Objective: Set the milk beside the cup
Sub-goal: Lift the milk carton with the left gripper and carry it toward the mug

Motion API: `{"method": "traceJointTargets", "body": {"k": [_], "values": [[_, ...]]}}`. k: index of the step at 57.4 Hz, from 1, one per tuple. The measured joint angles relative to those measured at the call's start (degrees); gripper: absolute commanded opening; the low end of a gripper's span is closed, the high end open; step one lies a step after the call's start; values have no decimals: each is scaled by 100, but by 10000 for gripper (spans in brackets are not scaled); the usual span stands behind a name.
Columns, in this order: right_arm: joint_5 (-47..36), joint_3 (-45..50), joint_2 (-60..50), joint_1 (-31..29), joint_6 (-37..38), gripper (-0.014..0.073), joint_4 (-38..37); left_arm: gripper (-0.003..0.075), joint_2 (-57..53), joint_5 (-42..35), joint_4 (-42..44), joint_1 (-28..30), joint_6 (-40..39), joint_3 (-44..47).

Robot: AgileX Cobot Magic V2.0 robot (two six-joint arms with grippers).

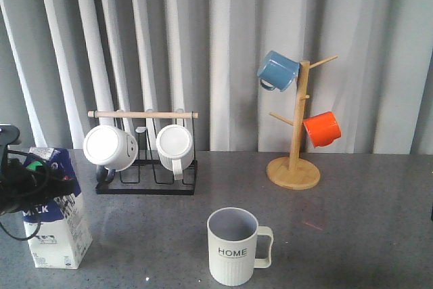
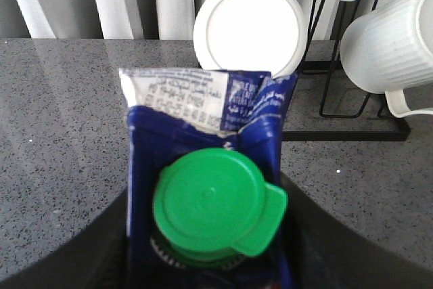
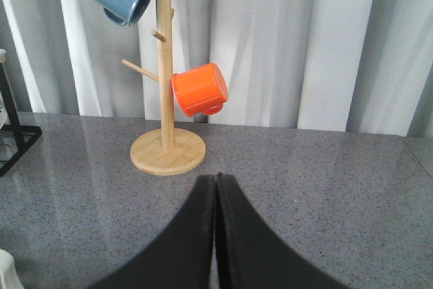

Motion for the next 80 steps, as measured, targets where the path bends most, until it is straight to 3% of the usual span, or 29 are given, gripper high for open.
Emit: {"method": "traceJointTargets", "body": {"k": [27, 32, 37, 55, 63, 69, 80], "values": [[0, 0, 0, 0, 0, -8, 0, 125, -1441, 310, -18, 0, 29, 0], [0, 0, 0, 0, 0, -8, 0, 125, -1724, 362, -495, 0, 271, 0], [0, 0, 0, 0, 0, -8, 0, 125, -1829, 362, -1400, 0, 1013, 0], [0, 0, 0, 0, 0, -8, 0, 125, -1836, 259, -6580, -219, 6074, 9], [0, 0, 0, 0, 0, -8, 0, 125, -1780, -173, -8266, -316, 7330, 9], [0, 0, 0, 0, 0, -8, 0, 127, -1770, -1026, -9383, -658, 8276, 12], [0, 0, 0, 0, 0, -8, 0, 127, -1587, -2201, -10097, -1544, 9191, 12]]}}
